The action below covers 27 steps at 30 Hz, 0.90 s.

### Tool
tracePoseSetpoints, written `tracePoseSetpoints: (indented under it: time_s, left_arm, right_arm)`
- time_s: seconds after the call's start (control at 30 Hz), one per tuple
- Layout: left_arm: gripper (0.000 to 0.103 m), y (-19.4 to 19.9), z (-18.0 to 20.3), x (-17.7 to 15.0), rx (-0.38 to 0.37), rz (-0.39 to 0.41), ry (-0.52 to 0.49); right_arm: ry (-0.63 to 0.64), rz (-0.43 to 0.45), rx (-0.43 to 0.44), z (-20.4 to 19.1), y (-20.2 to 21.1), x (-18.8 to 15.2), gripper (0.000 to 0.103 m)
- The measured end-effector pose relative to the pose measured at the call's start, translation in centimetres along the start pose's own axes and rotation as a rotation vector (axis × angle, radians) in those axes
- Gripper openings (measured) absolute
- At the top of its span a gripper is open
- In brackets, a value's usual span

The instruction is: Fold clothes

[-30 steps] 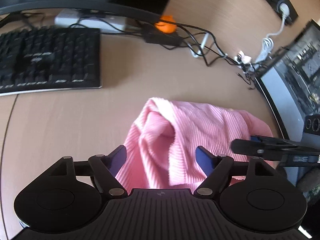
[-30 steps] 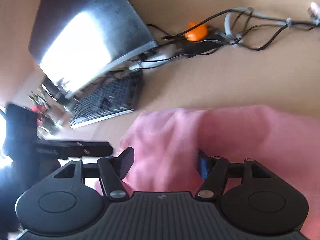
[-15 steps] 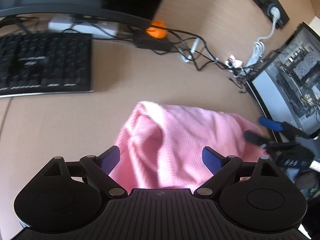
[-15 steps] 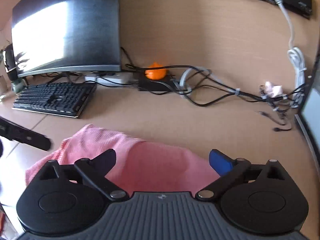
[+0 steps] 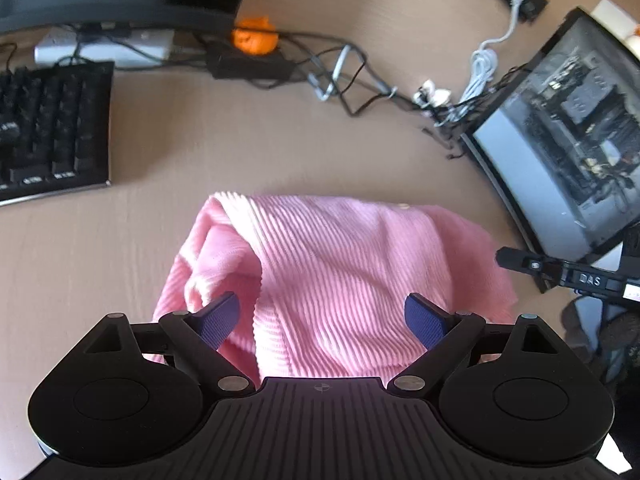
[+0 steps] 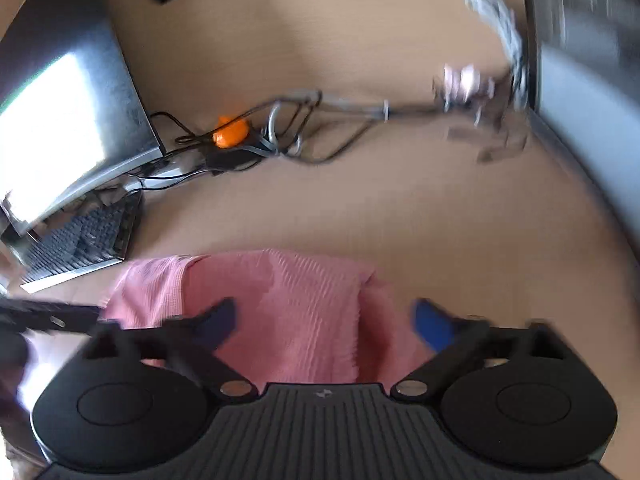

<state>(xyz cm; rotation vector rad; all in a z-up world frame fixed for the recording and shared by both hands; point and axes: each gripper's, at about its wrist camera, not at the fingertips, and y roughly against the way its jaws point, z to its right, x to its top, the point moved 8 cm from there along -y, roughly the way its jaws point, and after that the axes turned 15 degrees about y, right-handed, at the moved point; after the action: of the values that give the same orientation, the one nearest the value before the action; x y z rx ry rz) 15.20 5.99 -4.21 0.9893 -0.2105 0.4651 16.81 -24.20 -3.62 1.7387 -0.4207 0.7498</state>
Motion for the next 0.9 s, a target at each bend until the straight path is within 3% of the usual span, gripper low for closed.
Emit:
tracePoseSetpoints:
  time_s: [0.1,0.17,0.2,0.23,0.27,0.37,0.4,0.43,0.5,0.63,0.67,0.7,0.73,0.77,0.9]
  left_arm:
    - [0.093,-1.8,-0.2,0.3,0.059,-0.014,0.005]
    - [0.090,-2.7,-0.1,0.4,0.059,-0.023,0.009]
    - [0.078,-3.1,0.1,0.5,0.051,-0.026,0.010]
    - [0.057,-3.2,0.4,0.5,0.039,-0.034,0.014]
    - [0.054,-3.0,0.8,0.6,0.021,-0.040,0.015]
    - [0.056,-1.5,1.7,0.7,-0.027,-0.023,-0.029]
    - [0.062,-1.4,1.6,0.7,-0.025,-0.028,-0.030]
    - [0.072,-1.6,1.3,0.7,-0.019,-0.040,-0.030]
    - [0.076,-2.9,0.3,0.6,0.022,-0.059,-0.015]
    - [0.082,-4.4,0.9,0.7,-0.044,-0.089,0.027]
    - [0.079,-4.3,1.3,0.7,-0.042,-0.086,0.009]
    - [0.061,-4.2,1.7,0.8,-0.037,-0.082,-0.010]
    - [0.036,-4.0,2.2,0.8,-0.032,-0.079,-0.030]
    - [0.030,-3.2,2.6,0.9,-0.029,-0.075,-0.060]
    - [0.031,2.8,4.1,0.7,-0.097,-0.062,-0.144]
  right_arm:
    - [-0.022,-0.040,0.019,0.3,-1.8,-0.6,0.069]
    - [-0.014,-0.044,0.078,-0.7,-2.6,-0.6,0.065]
    - [-0.005,-0.045,0.108,-1.5,-2.9,-0.5,0.052]
    - [0.011,-0.047,0.130,-2.1,-2.9,-0.3,0.044]
    - [0.038,-0.048,0.139,-2.7,-2.6,0.0,0.034]
    - [0.096,-0.046,0.162,-3.8,-1.9,0.6,0.033]
    - [0.090,-0.051,0.161,-3.6,-2.1,0.5,0.034]
    - [0.083,-0.057,0.161,-3.4,-2.3,0.4,0.036]
    - [0.049,-0.076,0.162,-2.7,-3.4,-0.2,0.057]
    - [0.005,-0.077,0.204,-3.1,-5.7,-0.4,0.062]
    - [0.022,-0.080,0.207,-3.6,-6.1,-0.2,0.055]
    - [0.046,-0.089,0.208,-4.1,-6.2,0.0,0.042]
    - [0.070,-0.091,0.210,-4.6,-5.7,0.3,0.036]
    - [0.090,-0.082,0.215,-5.0,-4.8,0.7,0.026]
    - [0.121,-0.012,0.263,-6.3,0.8,1.5,0.026]
